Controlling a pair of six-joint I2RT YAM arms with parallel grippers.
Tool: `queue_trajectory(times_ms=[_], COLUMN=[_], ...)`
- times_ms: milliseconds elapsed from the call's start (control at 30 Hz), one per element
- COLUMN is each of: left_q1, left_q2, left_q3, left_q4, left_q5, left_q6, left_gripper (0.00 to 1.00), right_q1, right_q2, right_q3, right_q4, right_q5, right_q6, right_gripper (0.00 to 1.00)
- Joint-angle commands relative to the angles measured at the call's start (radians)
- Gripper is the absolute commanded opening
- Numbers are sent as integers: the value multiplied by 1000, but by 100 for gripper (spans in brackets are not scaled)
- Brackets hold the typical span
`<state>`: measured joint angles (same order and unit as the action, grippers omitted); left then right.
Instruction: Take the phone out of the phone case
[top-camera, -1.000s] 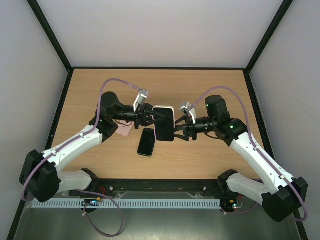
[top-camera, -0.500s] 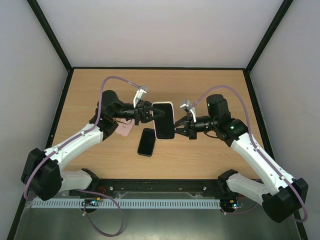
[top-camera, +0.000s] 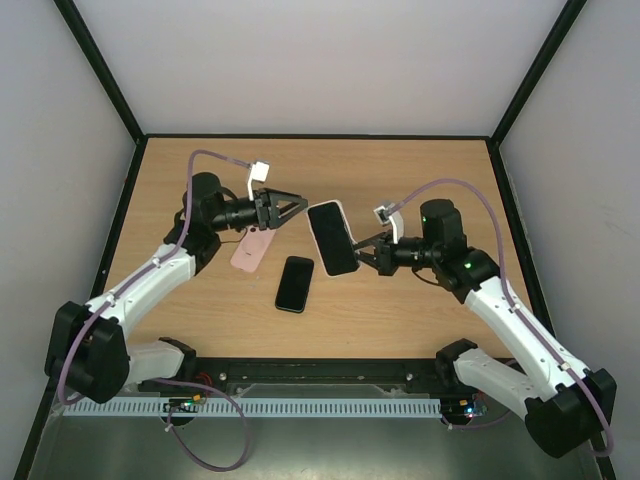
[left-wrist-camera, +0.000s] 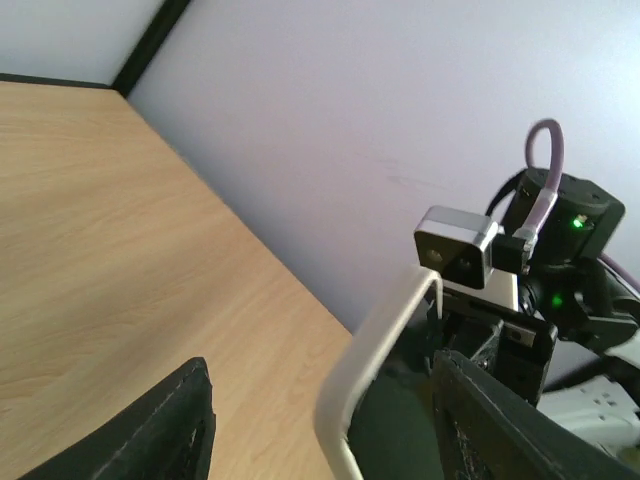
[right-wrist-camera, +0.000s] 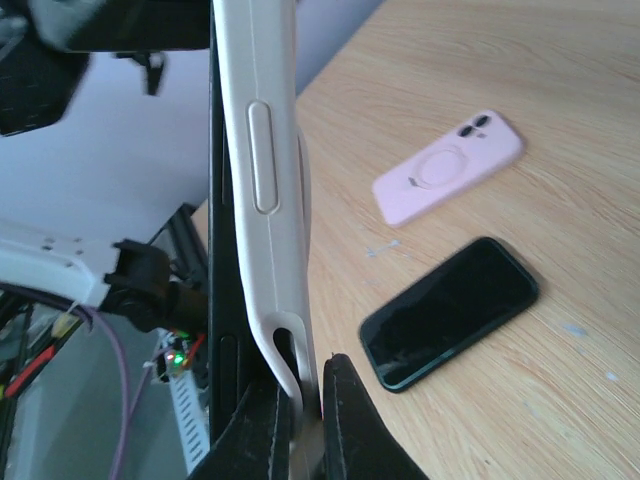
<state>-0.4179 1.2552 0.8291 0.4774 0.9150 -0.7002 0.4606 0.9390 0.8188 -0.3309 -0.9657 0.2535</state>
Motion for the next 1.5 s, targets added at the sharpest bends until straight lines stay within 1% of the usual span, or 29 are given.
queue_trajectory(times_ms=[0,100,167,267,333,433,467,500,533,633,700,767,867,1033,1167,1233,1267,1333,1367,1467], left_q1=[20,21,21,-3,-55,-194,-279,-329,-411,-629,-704,-743,-783,-891,-960,-979,-983,-985,-985,-991], left_q2=[-42,-51,-62,-104,-133,-151,-156,-163,-172,-194,-192,-172,-98,78,185,228,249,293,313,367], left_q3=[-1,8,12,15,27,71,88,100,107,92,54,10,-25,7,39,38,37,39,39,46], left_q4=[-61,-113,-148,-230,-305,-437,-482,-521,-543,-552,-523,-485,-449,-395,-340,-289,-260,-218,-199,-159], left_q5=[-76,-120,-169,-375,-540,-769,-874,-968,-1068,-1307,-1389,-1407,-1393,-1450,-1488,-1496,-1499,-1496,-1490,-1482], left_q6=[44,83,105,164,217,266,266,267,272,280,265,252,242,303,358,387,394,396,402,431], left_gripper=[59,58,55,51,50,48,47,47,47,47,48,50,50,50,51,52,53,58,59,58], right_q1=[-40,-74,-102,-159,-199,-226,-236,-244,-245,-245,-245,-245,-246,-245,-245,-245,-244,-245,-245,-243], right_q2=[-6,15,24,37,47,66,70,72,74,87,107,110,82,63,82,106,123,146,156,186], right_q3=[-8,-17,-31,-63,-89,-118,-115,-108,-90,-11,2,-20,-77,-186,-222,-243,-253,-268,-275,-291], right_q4=[-66,-123,-136,-138,-136,-155,-183,-224,-276,-408,-446,-449,-423,-330,-268,-216,-185,-128,-107,-75], right_q5=[106,170,228,299,315,343,359,362,366,403,415,426,363,365,377,380,360,388,407,364], right_q6=[24,24,41,84,119,162,186,197,197,200,185,180,173,204,210,224,221,224,236,238], right_gripper=[2,2,2,2,2,2,2,2,2,2,2,2,2,2,2,2,2,2,2,2])
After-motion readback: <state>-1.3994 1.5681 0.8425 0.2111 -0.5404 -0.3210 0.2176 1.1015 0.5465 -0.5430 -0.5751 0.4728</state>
